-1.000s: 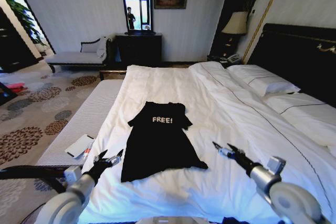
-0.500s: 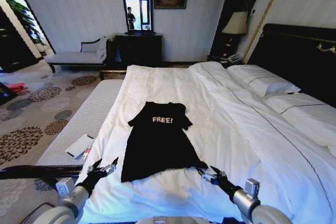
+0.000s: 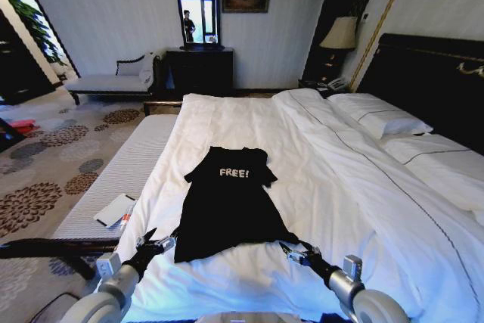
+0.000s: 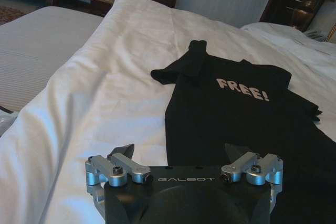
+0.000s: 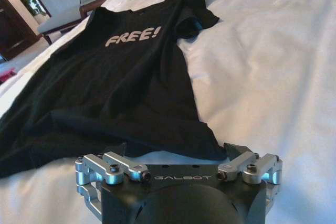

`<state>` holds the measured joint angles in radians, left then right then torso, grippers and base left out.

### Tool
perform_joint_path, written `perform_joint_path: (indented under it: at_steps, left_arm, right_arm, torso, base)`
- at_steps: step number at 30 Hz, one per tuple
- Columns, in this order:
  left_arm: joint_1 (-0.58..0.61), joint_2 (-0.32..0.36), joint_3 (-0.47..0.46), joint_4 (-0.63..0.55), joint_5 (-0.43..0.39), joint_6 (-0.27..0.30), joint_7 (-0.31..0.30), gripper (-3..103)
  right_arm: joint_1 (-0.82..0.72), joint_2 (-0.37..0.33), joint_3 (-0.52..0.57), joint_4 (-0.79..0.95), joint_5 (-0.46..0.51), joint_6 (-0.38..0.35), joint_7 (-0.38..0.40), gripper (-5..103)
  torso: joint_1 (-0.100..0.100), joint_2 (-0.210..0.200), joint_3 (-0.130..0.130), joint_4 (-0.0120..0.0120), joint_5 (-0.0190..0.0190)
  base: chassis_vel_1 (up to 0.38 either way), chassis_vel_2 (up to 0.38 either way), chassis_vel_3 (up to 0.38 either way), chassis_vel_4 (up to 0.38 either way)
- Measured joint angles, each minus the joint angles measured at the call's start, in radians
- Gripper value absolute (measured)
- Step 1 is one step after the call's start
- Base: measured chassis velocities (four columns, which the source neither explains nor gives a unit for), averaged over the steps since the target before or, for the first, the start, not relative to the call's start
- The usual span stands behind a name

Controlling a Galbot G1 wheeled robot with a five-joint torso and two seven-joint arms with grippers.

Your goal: Fold the clothes on the bed.

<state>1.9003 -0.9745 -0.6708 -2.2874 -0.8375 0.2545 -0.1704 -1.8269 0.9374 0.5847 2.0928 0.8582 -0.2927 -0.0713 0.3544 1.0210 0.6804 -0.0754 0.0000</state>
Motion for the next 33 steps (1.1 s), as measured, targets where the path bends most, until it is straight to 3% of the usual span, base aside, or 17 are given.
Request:
perform_joint_path:
  at_steps: [5,7,9,10,19,21,22,23,25,28,33]
  left_arm:
    - [-0.009,0.001,0.01,0.004,0.001,0.001,-0.004,99]
    - [-0.012,0.001,0.011,0.011,0.001,0.001,-0.005,99]
    - [-0.012,0.001,0.011,0.014,0.001,0.001,-0.005,99]
    - [-0.012,0.002,0.011,0.019,0.001,0.001,-0.005,99]
    - [-0.009,0.001,0.02,0.027,0.007,-0.002,-0.002,99]
    - [-0.003,0.001,0.017,0.027,0.008,-0.003,0.002,99]
    - [0.0,0.001,0.016,0.027,0.008,-0.003,0.004,99]
    - [0.006,0.002,0.011,0.023,0.008,-0.003,0.009,99]
    - [0.012,0.003,0.007,0.018,0.008,-0.003,0.011,99]
    - [0.036,0.006,-0.003,0.003,0.004,-0.003,0.013,99]
    - [0.073,-0.001,-0.007,-0.013,-0.029,0.005,-0.014,98]
  right_arm:
    - [0.003,-0.002,-0.01,-0.002,0.011,-0.003,0.002,93]
    - [0.003,-0.003,-0.012,-0.005,0.012,-0.002,0.005,83]
    - [0.003,-0.003,-0.012,-0.005,0.013,-0.002,0.006,83]
    - [0.003,-0.005,-0.012,-0.006,0.014,-0.001,0.007,71]
    - [0.012,-0.006,-0.023,-0.028,0.012,0.006,0.015,44]
    - [0.009,-0.01,-0.018,-0.029,0.015,0.008,0.018,33]
    - [0.008,-0.011,-0.015,-0.029,0.018,0.009,0.019,33]
    - [0.006,-0.016,-0.009,-0.026,0.03,0.009,0.026,23]
    - [0.004,-0.019,-0.005,-0.022,0.039,0.009,0.031,23]
    - [0.003,-0.026,0.003,-0.011,0.048,0.008,0.037,7]
    - [0.003,-0.032,0.006,-0.003,0.054,0.003,0.049,1]
  torso:
    - [0.0,0.0,0.0,-0.0002,0.0]
    - [0.0,0.0,0.0,-0.0001,0.0]
    - [0.0,0.0,0.0,-0.0001,0.0]
    - [0.0,0.0,0.0,-0.0001,0.0]
    - [0.0,0.0,0.0,-0.0001,0.0]
    - [0.0,0.0,0.0,-0.0001,0.0]
    - [0.0,0.0,0.0,-0.0001,0.0]
    - [0.0,0.0,0.0,-0.0001,0.0]
    - [0.0,0.0,0.0,-0.0002,0.0]
    - [0.0,0.0,0.0,-0.0001,0.0]
    - [0.0,0.0,0.0,-0.0001,0.0]
  base:
    - [0.0,0.0,0.0,0.0]
    - [0.0,0.0,0.0,0.0]
    - [0.0,0.0,0.0,0.0]
    - [0.0,0.0,0.0,0.0]
    - [0.0,0.0,0.0,0.0]
    - [0.0,0.0,0.0,0.0]
    - [0.0,0.0,0.0,0.0]
    - [0.0,0.0,0.0,0.0]
    - [0.0,0.0,0.0,0.0]
    - [0.0,0.0,0.0,0.0]
    - [0.0,0.0,0.0,0.0]
